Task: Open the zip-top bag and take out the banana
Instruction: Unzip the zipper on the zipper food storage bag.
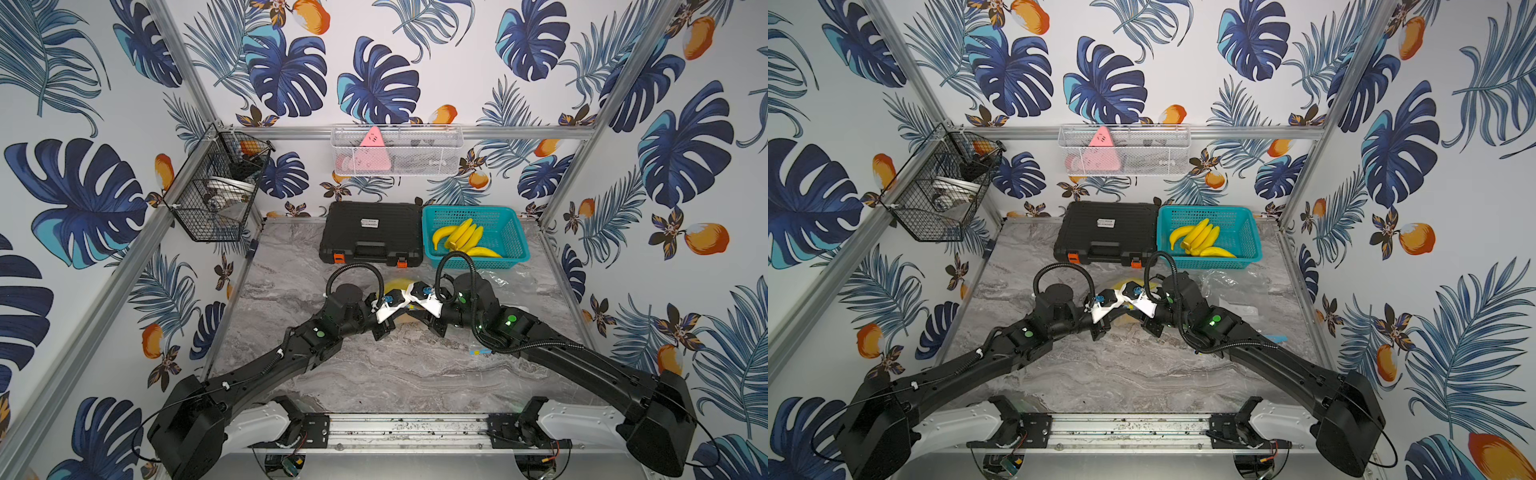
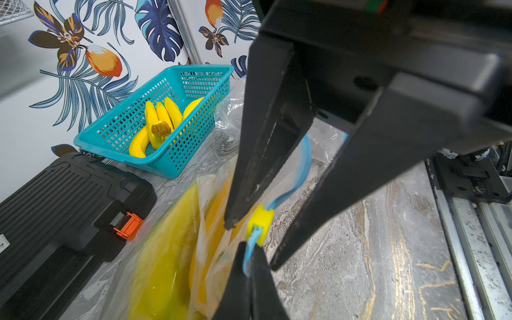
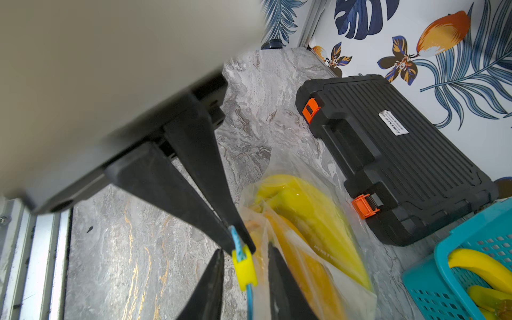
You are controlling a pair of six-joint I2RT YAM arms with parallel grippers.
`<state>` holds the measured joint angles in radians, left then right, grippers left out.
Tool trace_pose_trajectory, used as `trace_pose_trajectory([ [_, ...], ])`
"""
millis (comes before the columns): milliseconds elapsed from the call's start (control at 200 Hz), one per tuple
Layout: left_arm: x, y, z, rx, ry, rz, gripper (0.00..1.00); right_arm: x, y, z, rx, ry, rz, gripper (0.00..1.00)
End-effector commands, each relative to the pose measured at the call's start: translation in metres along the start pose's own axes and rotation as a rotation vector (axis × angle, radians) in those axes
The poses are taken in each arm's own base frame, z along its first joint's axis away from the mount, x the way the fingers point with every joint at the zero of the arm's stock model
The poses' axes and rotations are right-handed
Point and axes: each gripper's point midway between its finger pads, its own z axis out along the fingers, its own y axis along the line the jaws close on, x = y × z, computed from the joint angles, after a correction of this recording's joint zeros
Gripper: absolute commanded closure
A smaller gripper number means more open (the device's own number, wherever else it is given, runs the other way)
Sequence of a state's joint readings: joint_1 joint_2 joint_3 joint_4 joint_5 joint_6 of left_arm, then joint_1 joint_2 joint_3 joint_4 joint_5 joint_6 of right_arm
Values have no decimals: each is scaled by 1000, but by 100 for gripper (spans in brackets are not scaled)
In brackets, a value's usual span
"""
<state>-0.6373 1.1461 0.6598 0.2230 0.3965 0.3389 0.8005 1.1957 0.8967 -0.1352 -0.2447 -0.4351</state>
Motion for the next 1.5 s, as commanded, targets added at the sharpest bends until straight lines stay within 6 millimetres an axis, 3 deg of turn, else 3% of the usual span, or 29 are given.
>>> trace_pose_trajectory([
  [0,-9,0,0,6,-30,14,100,-8,1,-1,-12,-27,-14,71],
  [375,-6,0,1,11,-17,8,100,-7,3,-1,-19,-23,-15,83],
  [816,-12,12,-4,-30,-41,-32,100,13,3,5,-17,52,7,86],
  [1246,-22,35,-34,-123,-66,-68,100,31,-11,3,64,124,18,87],
  [1496,-14,54,-66,-254,-5,-94,100,64,-38,-14,188,189,98,87],
])
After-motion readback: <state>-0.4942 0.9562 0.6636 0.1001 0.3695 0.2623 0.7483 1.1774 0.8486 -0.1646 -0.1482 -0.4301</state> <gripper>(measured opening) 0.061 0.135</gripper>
